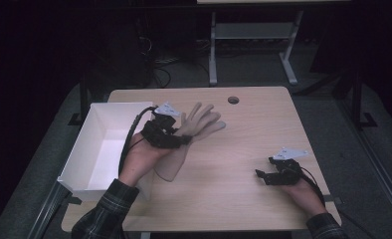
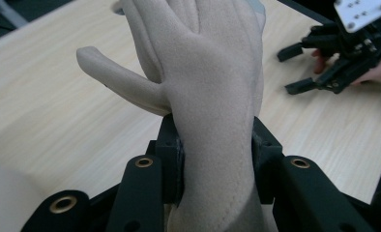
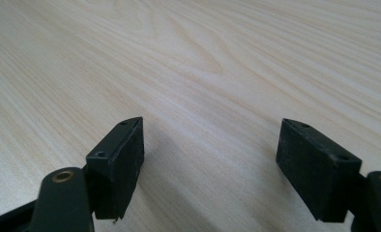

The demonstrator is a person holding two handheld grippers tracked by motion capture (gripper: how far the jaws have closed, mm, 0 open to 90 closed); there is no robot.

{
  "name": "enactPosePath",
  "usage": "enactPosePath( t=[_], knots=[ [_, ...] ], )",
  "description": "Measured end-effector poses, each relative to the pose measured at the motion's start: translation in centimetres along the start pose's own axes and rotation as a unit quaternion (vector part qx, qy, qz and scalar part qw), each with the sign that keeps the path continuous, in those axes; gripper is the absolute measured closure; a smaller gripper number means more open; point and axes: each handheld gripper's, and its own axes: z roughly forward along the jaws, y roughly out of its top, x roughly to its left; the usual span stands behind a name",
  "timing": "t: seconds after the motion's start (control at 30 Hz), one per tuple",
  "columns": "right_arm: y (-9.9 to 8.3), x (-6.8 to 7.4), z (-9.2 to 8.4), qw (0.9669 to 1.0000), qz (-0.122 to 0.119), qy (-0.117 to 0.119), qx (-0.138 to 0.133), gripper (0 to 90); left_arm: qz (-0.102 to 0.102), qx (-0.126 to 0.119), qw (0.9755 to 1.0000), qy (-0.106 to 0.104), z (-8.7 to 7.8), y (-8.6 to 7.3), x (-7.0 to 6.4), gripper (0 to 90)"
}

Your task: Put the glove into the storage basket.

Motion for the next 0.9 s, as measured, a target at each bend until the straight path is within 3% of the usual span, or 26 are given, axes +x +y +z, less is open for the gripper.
enactPosePath(
  t=[0.2, 0.37, 0.6, 0.9],
  knots=[
    [0.0, 0.0, 0.0, 1.0000, 0.000, 0.000, 0.000, 25.2, -0.033, -0.013, 0.9990, 0.027, -2.6, -1.2, 2.5, 64.7],
    [0.0, 0.0, 0.0, 1.0000, 0.000, 0.000, 0.000, 25.2, -0.057, -0.024, 0.9967, 0.053, -4.3, -2.6, 4.4, 64.7],
    [0.0, 0.0, 0.0, 1.0000, 0.000, 0.000, 0.000, 25.1, -0.080, -0.026, 0.9924, 0.090, -6.1, -4.7, 6.7, 64.7],
    [0.0, 0.0, 0.0, 1.0000, 0.000, 0.000, 0.000, 25.1, -0.116, -0.017, 0.9852, 0.125, -6.8, -8.0, 9.3, 64.6]
  ],
)
